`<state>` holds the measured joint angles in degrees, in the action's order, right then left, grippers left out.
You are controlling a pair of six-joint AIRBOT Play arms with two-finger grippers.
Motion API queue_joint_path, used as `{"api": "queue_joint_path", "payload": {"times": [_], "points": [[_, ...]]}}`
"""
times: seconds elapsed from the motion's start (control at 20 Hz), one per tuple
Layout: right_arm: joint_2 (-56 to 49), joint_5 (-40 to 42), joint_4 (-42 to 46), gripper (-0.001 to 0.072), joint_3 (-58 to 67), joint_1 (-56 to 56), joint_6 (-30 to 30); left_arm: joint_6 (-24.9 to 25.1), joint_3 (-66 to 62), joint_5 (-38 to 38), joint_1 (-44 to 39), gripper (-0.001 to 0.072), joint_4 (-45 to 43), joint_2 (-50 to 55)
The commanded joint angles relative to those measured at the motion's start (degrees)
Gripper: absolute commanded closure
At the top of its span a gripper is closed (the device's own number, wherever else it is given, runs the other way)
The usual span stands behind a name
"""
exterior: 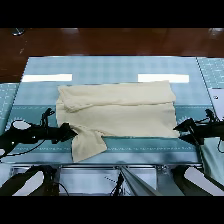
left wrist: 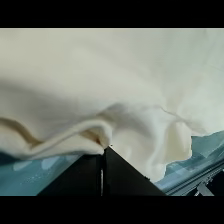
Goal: Fold the shirts.
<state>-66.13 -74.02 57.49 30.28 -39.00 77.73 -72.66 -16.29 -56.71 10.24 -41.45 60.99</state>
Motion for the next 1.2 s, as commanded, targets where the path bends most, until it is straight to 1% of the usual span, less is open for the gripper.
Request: {"api": "queue_joint_path", "payload": {"times": [0.0, 0.2, 0.25, 0.3, 0.35, 0.4, 0.55, 0.65, 0.7, 0.8, 0.9, 1.05, 1.15], "points": [[-4.50, 3.06, -6.78, 0.0092, -0.11, 1.97, -3.72, 0.20, -0.02, 0.83, -0.02, 0.0686, 2.54, 0.02], [-6.27, 8.17, -8.41, 0.0099, 0.72, 10.05, -4.07, 0.17, -0.02, 0.70, -0.02, 0.0686, 2.54, 0.02], [-6.27, 7.96, -8.28, 0.0164, 1.68, 11.43, -4.17, 0.20, -0.20, 0.68, 0.00, 0.0686, 2.49, 0.02], [-6.27, 6.80, -7.91, 0.0526, 2.95, 12.26, -4.48, 0.22, -0.68, 0.63, 0.04, 0.0687, 2.49, 0.02], [-6.27, 5.64, -8.00, 0.0685, 4.13, 12.31, -5.20, 0.24, -1.57, 0.55, 0.39, 0.0686, 2.49, 0.02], [-6.27, 3.82, -7.63, 0.0686, 5.62, 12.31, -6.62, 0.24, -2.73, 0.09, 0.98, 0.0686, 2.49, 0.02], [-6.27, -0.44, -4.55, 0.0686, 10.36, 12.26, -6.69, 1.84, -7.87, -4.39, 3.89, 0.0686, 2.47, 0.02], [-6.27, -1.46, -4.48, 0.0686, 13.68, 12.28, -6.25, 2.19, -12.04, -8.48, 6.40, 0.0686, 2.49, -0.04], [-6.27, -1.33, -4.48, 0.0686, 15.63, 12.28, -5.62, 2.38, -13.90, -8.74, 7.50, 0.0687, 2.49, -0.07], [-6.88, -0.70, -5.22, 0.0686, 19.76, 12.33, -4.00, 1.88, -18.08, -7.54, 8.63, 0.0687, 2.54, 0.74], [-9.29, 0.09, -9.25, 0.0686, 24.00, 12.33, -3.96, 1.90, -22.58, -5.62, 7.67, 0.0687, 3.17, 3.76], [-15.13, 1.46, -14.75, 0.0686, 29.99, 12.90, -4.39, 1.49, -31.34, -3.37, 4.15, 0.0687, 3.15, 12.35], [-18.78, 3.06, -14.69, 0.0686, 33.09, 15.23, -4.57, 1.44, -37.90, -3.34, 2.10, 0.0687, 5.66, 19.19]]}}
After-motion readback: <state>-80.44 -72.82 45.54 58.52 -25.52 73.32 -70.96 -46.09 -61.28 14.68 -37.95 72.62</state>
